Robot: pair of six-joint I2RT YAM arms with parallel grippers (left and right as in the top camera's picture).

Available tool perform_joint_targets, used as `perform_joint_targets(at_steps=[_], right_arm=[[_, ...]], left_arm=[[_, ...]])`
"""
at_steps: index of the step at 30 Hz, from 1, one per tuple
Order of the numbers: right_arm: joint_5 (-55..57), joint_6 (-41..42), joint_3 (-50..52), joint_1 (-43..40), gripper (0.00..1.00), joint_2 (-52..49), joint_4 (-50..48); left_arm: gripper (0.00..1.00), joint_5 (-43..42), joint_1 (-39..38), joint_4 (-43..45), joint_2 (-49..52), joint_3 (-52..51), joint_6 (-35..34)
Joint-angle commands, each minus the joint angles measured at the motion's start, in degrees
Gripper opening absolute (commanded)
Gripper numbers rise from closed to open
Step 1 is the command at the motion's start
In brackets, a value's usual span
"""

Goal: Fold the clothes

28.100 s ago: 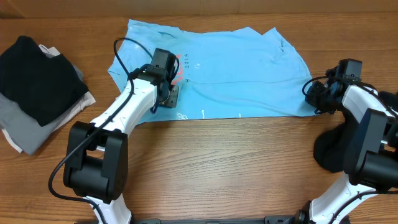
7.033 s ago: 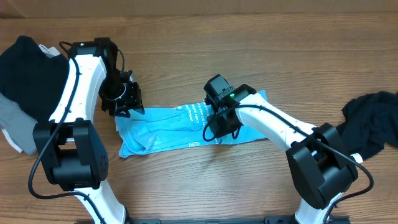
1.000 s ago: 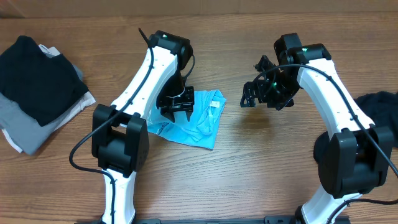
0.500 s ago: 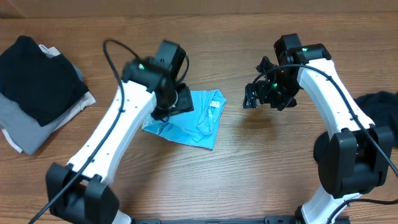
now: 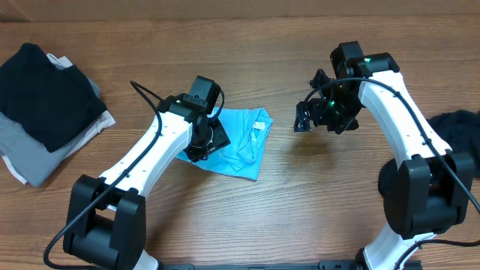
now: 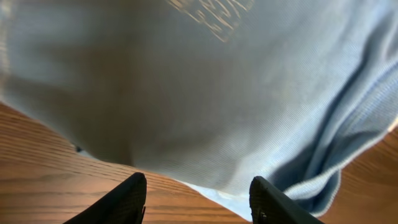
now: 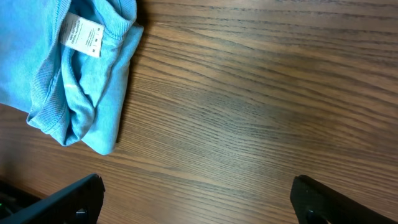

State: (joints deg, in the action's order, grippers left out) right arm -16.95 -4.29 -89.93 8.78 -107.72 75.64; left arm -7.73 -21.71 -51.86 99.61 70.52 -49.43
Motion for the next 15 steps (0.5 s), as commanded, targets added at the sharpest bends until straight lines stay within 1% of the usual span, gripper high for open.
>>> perform_joint_targets(at_steps=[1,3,6,10,12,13,15], right_arm=[[0.42,-0.26,-0.07,0.20,1.00,1.53,-0.11],[0.39,-0.26,-0.07,0.20,1.00,1.53,-0.11],[0.39,-0.24,-0.07,0.20,1.00,1.53,-0.07],[0.39,-0.26,-0.07,0.20,1.00,1.53,0.46],[0.39,-0.26,-0.07,0.20,1.00,1.53,0.76],[0.39,-0.26,-0.07,0.20,1.00,1.53,0.79],[0.39,-0.26,-0.07,0.20,1.00,1.53,0.76]], left_arm=[[0.57,4.35,0.39,-0.57,-0.70,-0.90,-2.62],[0.57,4.98,0.48,-0.09,-0.68,-1.95,-3.98],[0.56,4.98,0.48,1.92,-0.66,-2.80,-3.98],[0.48,6.73,0.50,3.04,-0.57,-3.52,-3.98],[0.39,6.84,0.70,3.28,-0.57,-3.74,-3.96],[0.27,6.84,0.74,3.26,-0.57,-3.74,-3.89],[0.17,6.86,0.74,3.30,-0.59,-3.74,-3.28]])
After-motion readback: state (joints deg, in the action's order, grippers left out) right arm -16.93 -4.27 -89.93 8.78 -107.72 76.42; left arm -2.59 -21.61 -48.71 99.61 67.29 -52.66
